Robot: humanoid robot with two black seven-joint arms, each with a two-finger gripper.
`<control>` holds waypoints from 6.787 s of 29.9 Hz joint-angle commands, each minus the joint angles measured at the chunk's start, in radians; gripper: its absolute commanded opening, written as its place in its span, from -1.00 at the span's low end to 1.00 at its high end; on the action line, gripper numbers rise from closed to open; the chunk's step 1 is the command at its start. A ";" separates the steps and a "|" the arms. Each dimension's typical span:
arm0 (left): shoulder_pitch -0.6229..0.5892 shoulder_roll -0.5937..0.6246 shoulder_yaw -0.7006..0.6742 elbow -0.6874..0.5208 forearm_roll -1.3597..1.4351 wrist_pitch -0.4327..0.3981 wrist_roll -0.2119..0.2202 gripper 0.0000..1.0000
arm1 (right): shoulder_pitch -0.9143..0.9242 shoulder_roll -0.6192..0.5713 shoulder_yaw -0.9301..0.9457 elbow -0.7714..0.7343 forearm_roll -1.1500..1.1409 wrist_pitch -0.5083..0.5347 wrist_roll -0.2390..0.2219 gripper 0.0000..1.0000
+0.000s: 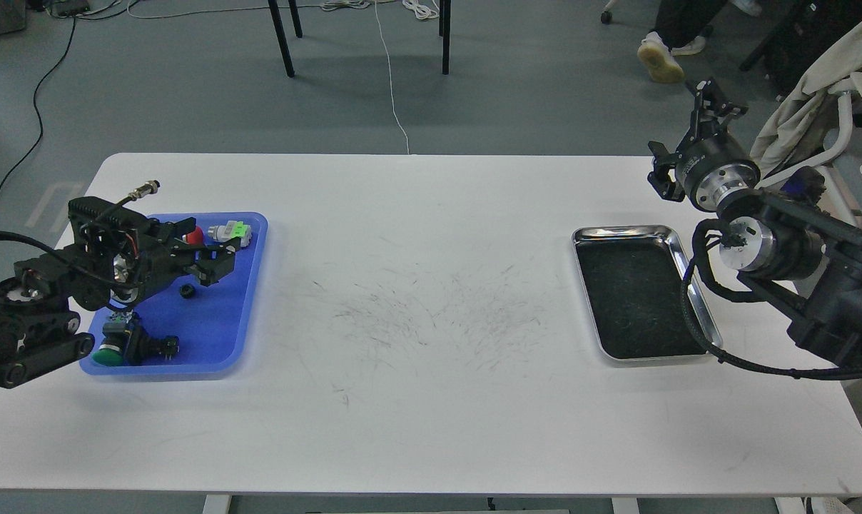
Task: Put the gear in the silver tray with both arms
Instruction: 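Move the left gripper over the blue tray toward a black gear, then lower the left gripper and grasp the small black gear, then lift the black gear with the left gripper toward the table center, then extend the left arm and release the gear onto the table center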
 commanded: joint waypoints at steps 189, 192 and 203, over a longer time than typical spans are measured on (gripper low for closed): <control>-0.108 -0.663 -0.071 0.462 -0.299 -0.496 -0.231 -0.95 | 0.047 -0.002 -0.003 -0.119 -0.031 0.016 -0.049 0.98; -0.095 -0.663 -0.071 0.457 -0.299 -0.488 -0.231 -0.95 | 0.049 0.005 -0.001 -0.119 -0.031 0.016 -0.050 0.98; -0.076 -0.663 -0.080 0.359 -0.302 -0.458 -0.231 -0.94 | 0.043 0.005 0.002 -0.122 -0.028 0.042 -0.050 0.98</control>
